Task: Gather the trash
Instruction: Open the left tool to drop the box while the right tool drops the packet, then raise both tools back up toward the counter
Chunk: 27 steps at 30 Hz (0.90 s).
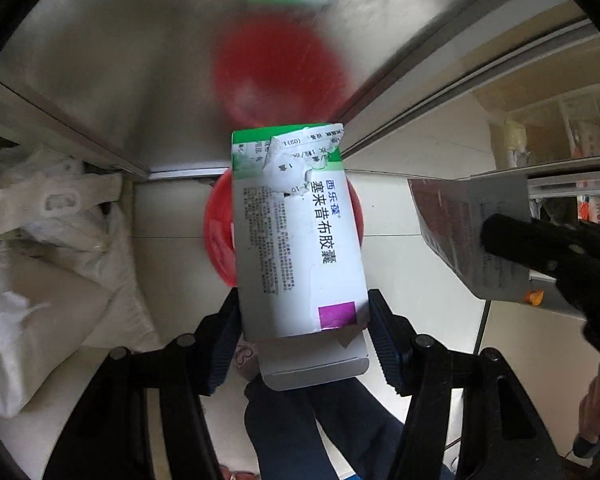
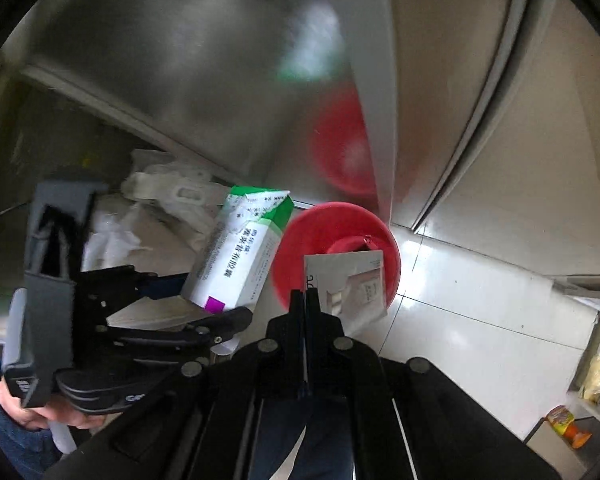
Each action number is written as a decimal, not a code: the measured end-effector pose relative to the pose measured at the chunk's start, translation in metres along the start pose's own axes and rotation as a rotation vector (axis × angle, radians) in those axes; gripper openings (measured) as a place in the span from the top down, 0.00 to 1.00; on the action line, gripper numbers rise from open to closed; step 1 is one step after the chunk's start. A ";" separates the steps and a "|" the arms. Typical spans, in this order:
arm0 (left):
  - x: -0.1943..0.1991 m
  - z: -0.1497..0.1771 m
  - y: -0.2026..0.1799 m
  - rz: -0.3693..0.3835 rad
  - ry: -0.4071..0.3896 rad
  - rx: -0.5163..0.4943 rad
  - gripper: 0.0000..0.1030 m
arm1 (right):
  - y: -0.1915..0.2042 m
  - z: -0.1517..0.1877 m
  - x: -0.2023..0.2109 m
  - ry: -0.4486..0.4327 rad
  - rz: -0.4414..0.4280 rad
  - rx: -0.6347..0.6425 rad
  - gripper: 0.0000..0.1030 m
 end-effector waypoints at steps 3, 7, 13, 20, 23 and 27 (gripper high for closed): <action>-0.017 -0.004 0.003 -0.012 -0.004 -0.004 0.43 | -0.007 -0.005 -0.012 -0.003 -0.007 -0.014 0.99; -0.021 -0.006 0.008 -0.006 -0.019 0.012 0.31 | -0.011 -0.007 -0.020 0.000 -0.012 -0.011 0.99; 0.004 -0.010 0.004 -0.063 -0.082 -0.008 0.12 | -0.023 0.008 -0.013 -0.001 -0.022 -0.003 1.00; 0.028 -0.013 0.014 -0.083 -0.129 0.003 0.00 | -0.025 0.009 -0.011 0.006 -0.030 0.019 1.00; 0.027 -0.013 0.028 -0.141 -0.142 0.006 0.00 | -0.024 0.007 -0.018 0.013 -0.036 0.026 1.00; 0.023 -0.011 0.042 -0.133 -0.137 0.032 0.00 | -0.022 0.004 -0.034 0.035 -0.047 0.048 1.00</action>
Point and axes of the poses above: each gripper's, at about its wrist camera, not at the fingertips, and x roughly against the way its jaws point, y to its left, z to its underside, the point moved 2 cm from there along -x, roughly the way its jaws point, and after that the axes turned 10 degrees about -z, right-handed, at the moved point
